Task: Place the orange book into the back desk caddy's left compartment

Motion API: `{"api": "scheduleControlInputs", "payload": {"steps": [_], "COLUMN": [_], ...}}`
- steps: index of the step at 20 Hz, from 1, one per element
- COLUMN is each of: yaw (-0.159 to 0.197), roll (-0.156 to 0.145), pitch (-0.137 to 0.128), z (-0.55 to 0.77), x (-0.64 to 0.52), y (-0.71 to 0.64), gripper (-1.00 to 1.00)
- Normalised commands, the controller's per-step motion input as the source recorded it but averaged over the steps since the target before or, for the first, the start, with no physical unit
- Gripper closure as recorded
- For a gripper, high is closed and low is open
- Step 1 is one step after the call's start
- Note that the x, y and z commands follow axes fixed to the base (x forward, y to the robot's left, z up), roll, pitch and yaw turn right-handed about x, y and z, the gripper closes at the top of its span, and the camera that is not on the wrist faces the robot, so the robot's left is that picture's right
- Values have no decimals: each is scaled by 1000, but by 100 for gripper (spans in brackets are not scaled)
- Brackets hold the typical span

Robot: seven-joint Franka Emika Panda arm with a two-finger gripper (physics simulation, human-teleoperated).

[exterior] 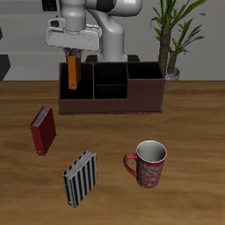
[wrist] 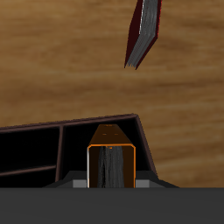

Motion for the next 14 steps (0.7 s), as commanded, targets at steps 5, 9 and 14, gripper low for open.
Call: {"api": "scheduleControlInputs", "payload": {"steps": [5,9,14], "yaw": [-1,2,-6], "roll": [7,1,-4], "pitch": [13,22,12], "z": [-173,-141,-89], "x": [37,68,38], "y": [16,26,-7], "gripper": [100,100,100]}}
